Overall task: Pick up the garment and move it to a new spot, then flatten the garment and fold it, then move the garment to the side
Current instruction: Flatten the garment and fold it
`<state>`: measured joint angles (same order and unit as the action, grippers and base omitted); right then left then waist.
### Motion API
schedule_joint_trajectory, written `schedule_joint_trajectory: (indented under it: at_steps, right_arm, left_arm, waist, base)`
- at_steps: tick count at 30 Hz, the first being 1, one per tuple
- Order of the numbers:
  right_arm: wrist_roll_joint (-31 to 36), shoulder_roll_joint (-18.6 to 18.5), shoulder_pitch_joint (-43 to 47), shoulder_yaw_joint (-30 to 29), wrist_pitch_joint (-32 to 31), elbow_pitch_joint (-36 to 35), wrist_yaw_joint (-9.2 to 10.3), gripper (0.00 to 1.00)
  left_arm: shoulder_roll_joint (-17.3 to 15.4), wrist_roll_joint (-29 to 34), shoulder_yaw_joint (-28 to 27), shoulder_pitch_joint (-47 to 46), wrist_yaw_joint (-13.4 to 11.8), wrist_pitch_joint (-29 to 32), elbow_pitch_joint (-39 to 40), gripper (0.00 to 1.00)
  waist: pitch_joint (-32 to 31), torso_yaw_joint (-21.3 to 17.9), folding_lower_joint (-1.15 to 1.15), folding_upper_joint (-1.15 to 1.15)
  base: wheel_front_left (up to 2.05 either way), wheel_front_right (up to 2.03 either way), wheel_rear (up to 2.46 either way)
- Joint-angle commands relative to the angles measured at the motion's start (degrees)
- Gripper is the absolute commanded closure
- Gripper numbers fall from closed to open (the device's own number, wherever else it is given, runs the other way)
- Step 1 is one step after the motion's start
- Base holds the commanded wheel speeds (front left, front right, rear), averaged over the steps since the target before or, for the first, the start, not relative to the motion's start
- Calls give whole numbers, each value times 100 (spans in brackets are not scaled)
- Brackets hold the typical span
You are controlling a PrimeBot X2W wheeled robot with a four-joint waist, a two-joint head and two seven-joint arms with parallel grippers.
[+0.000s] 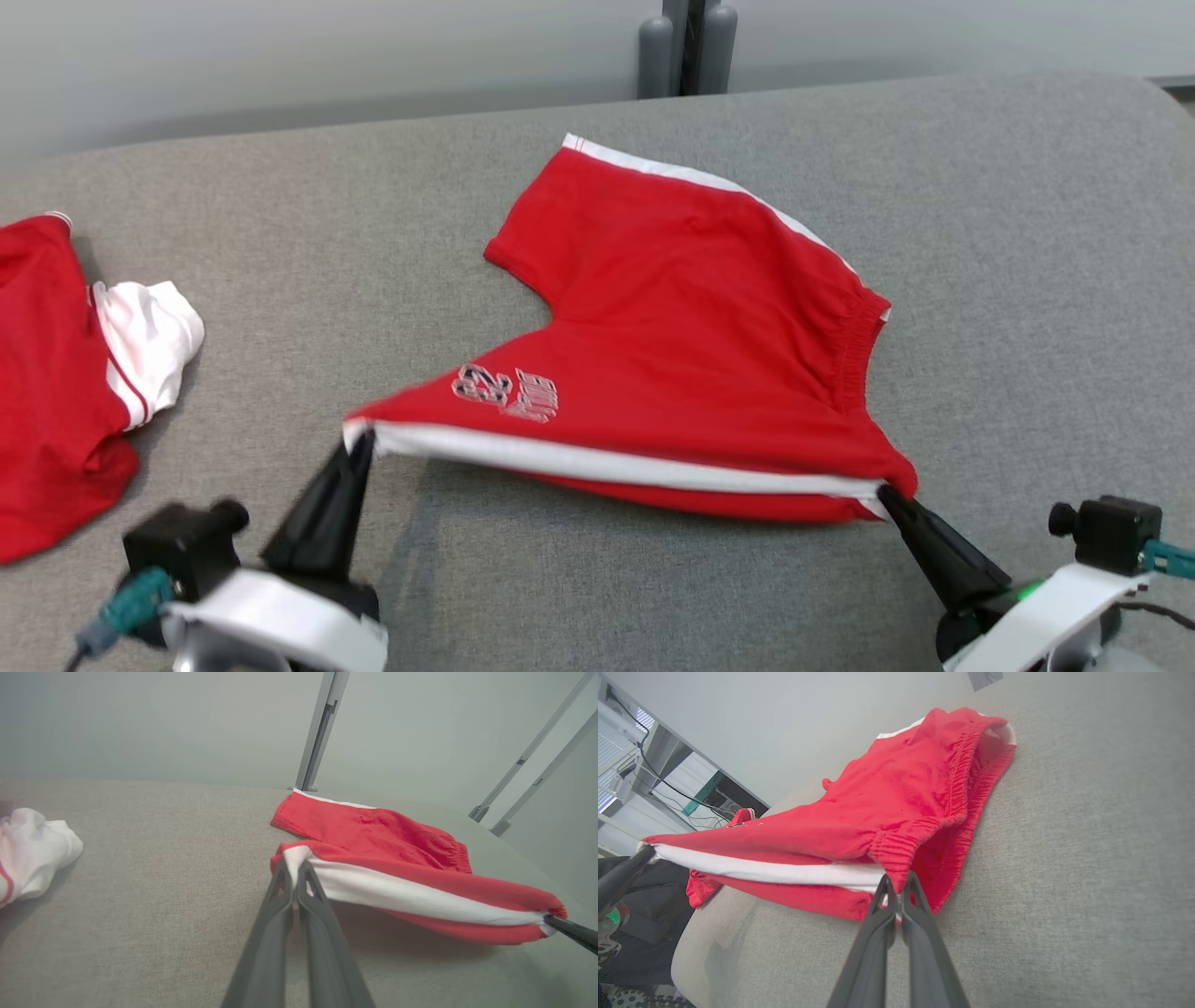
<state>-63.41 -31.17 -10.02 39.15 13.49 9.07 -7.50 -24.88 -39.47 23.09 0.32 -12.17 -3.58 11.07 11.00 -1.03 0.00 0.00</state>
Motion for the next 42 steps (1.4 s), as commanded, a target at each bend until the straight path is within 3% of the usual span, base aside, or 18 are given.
schedule_joint_trajectory:
  at_steps: [1, 8, 11, 16, 22, 24, 27, 38, 39, 40, 41, 42]
  right_arm:
    - [-39, 20, -5, -84, -41, -51, 1, 100]
    - [-341, 622, -513, -816, -285, -282, 1, 100]
    - [-341, 1049, -995, -952, -423, -183, 1, 100]
    - [-196, 1661, -1771, -1068, -449, 311, 1, 100]
    - [-193, 2141, -2498, -1106, -322, 965, 1, 100]
    - [-220, 2188, -2586, -1095, -312, 1044, 0, 100]
    - [-297, 2324, -2902, -1039, -210, 1308, 0, 100]
    - [-480, 2539, -3376, -634, 19, 1622, 1, 100]
    - [-488, 2529, -3378, -603, 33, 1627, 1, 71]
    - [-458, 2489, -3380, -565, 46, 1629, 1, 48]
    - [-434, 2447, -3360, -520, 67, 1628, 1, 4]
    - [-413, 2408, -3320, -479, 85, 1613, 1, 0]
  left_arm:
    - [-56, 55, -62, -212, -6, 14, 31, 100]
    - [-81, 344, -47, -1653, 136, 349, -153, 100]
    - [-85, 362, -125, -2298, 205, 453, -483, 100]
    - [-51, 373, -106, -3369, 472, 680, -1392, 100]
    - [206, 362, 71, -4602, 909, 798, -2878, 100]
    - [263, 378, 116, -4772, 973, 817, -3112, 100]
    - [480, 417, 226, -5481, 1193, 791, -4117, 100]
    - [809, 520, 359, -6622, 1558, 396, -6162, 100]
    - [836, 540, 382, -6668, 1578, 357, -6279, 61]
    - [872, 540, 392, -6692, 1575, 315, -6397, 0]
    - [892, 517, 379, -6722, 1586, 259, -6504, 0]
    - [897, 540, 394, -6749, 1593, 183, -6592, 0]
  waist:
    - [73, -26, 0, 0]
    - [562, -282, 0, 0]
    - [872, -626, 0, 0]
    - [1287, -1028, 0, 0]
    - [1677, -1353, 0, 0]
    - [1733, -1390, 0, 0]
    - [1946, -1537, 0, 0]
    - [2212, -1854, 0, 0]
    - [2210, -1855, 0, 0]
    - [2202, -1854, 0, 0]
    - [2187, -1845, 0, 0]
    - [2166, -1829, 0, 0]
  base:
    - [0, 0, 0]
    - [0, 0, 0]
    - [0, 0, 0]
    - [0, 0, 0]
    - [0, 0, 0]
    - [0, 0, 0]
    - [0, 0, 0]
    - [0, 0, 0]
    - [0, 0, 0]
    - [0, 0, 0]
    - [0, 0, 0]
    - [0, 0, 0]
